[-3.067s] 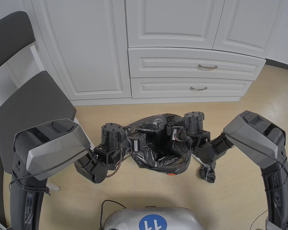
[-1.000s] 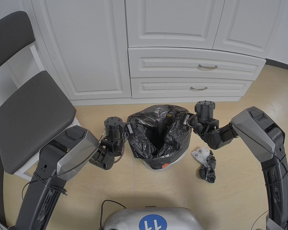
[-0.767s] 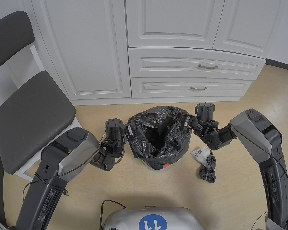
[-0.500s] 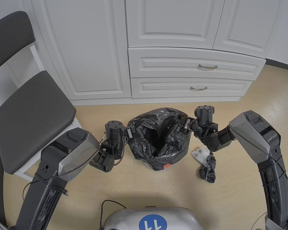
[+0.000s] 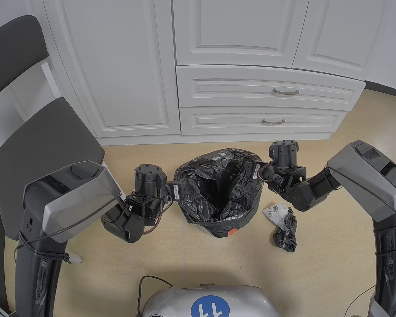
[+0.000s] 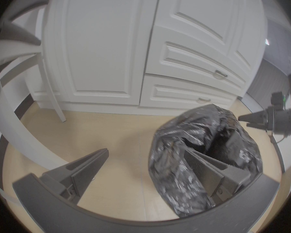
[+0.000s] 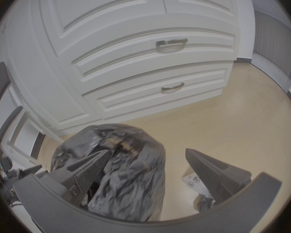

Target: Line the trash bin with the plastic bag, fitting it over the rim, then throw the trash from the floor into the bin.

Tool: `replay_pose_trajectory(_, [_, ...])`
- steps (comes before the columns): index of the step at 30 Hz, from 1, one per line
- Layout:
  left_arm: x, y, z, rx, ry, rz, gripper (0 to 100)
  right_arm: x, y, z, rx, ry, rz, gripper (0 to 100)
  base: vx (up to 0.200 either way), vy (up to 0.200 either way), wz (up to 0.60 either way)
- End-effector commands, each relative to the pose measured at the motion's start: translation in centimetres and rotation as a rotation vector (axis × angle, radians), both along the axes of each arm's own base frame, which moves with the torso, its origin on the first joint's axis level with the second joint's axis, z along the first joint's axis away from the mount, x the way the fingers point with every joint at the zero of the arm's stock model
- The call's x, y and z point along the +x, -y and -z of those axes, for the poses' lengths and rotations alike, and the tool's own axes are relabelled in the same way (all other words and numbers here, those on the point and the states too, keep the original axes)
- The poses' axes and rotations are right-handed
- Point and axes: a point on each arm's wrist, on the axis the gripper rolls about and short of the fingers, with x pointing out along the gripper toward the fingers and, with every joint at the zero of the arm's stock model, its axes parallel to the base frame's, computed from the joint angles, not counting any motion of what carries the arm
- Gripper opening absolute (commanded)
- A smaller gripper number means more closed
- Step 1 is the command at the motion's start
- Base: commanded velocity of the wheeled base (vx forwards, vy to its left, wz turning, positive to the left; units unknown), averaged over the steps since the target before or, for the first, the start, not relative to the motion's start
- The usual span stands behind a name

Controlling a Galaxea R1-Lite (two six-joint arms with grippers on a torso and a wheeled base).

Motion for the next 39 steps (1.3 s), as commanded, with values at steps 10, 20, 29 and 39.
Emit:
replay_pose_trajectory(10, [-2.6,0.9,0.7,0.108,-0.069,0.113,100,-5.1,-1.6,2.4,-0.245,-0.136,-0.158,100,0.0,0.0,0.0])
replay_pose_trajectory(20, [-2.9,0.9,1.4,0.131,-0.102,0.118,100,-9.7,3.0,1.5,-0.549,-0.22,-0.248,100,0.0,0.0,0.0])
replay_pose_trajectory(29, [-4.8,1.2,2.1,0.206,-0.191,0.16,100,-10.4,3.6,1.2,-0.589,-0.203,-0.261,100,0.0,0.0,0.0])
replay_pose_trajectory(39, [-7.9,2.6,1.6,0.244,-0.224,0.246,100,-9.9,2.1,-0.1,-0.441,-0.101,-0.229,100,0.0,0.0,0.0])
